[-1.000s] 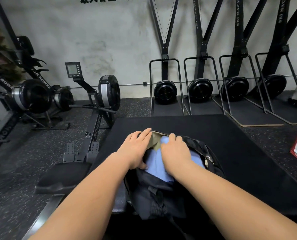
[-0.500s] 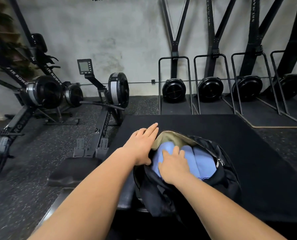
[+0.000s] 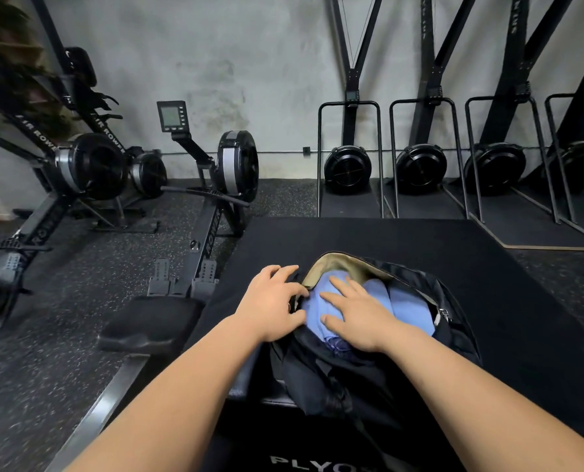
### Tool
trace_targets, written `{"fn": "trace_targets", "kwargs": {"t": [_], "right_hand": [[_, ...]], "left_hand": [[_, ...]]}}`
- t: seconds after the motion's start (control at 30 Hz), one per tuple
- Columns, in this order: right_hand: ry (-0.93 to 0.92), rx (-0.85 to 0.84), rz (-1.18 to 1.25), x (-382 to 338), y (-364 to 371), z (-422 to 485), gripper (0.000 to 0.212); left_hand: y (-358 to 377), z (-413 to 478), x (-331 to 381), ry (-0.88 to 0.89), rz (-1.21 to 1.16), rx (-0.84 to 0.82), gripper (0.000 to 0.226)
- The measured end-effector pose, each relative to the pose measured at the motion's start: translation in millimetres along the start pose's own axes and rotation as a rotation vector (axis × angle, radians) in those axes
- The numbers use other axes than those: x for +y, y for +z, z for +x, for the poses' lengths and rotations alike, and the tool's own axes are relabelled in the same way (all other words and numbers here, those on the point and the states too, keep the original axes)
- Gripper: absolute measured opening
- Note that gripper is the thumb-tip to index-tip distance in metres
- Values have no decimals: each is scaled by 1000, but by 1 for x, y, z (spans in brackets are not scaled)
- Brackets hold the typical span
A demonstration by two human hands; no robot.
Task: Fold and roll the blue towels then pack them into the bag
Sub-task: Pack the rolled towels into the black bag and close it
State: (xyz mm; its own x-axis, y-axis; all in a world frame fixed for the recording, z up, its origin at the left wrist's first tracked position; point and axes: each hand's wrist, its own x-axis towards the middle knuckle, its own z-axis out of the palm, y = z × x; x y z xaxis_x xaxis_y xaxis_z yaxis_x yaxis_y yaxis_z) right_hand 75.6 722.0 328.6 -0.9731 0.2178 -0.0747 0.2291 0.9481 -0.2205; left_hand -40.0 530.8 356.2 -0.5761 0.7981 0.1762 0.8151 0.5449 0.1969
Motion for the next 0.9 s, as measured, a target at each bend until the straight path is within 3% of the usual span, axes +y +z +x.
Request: {"fn": "trace_targets", "kwargs": {"t": [0.1,0.2,0.5,0.63,0.77,0.83,0.9], "right_hand": [[-1,-30,-4,0,-1,3,69],[11,-45,10,3,0,2,71],[32,-113,7,3,-3,2,73],[-20,-184,-108,-2,-19,1,85],[-263,-68,-348,-5,-37,-2,94],[-274,-106,-335,-4,-24,-6,101],[-238,-133,-254,0,-9,-9,98]], "left_hand": [[-5,2,9,-79,4,-109,70],[-13,4,12,-82,16,-112,86],[-48,13,8,-98,-211,-202,105],[-37,-1,10,-132,-230,-203,107],[-20,-10,15,-100,-29,-43,86],[-14,-10,17,-98,9,-9,79],[-15,-9,17,-98,-68,-71,87]]}}
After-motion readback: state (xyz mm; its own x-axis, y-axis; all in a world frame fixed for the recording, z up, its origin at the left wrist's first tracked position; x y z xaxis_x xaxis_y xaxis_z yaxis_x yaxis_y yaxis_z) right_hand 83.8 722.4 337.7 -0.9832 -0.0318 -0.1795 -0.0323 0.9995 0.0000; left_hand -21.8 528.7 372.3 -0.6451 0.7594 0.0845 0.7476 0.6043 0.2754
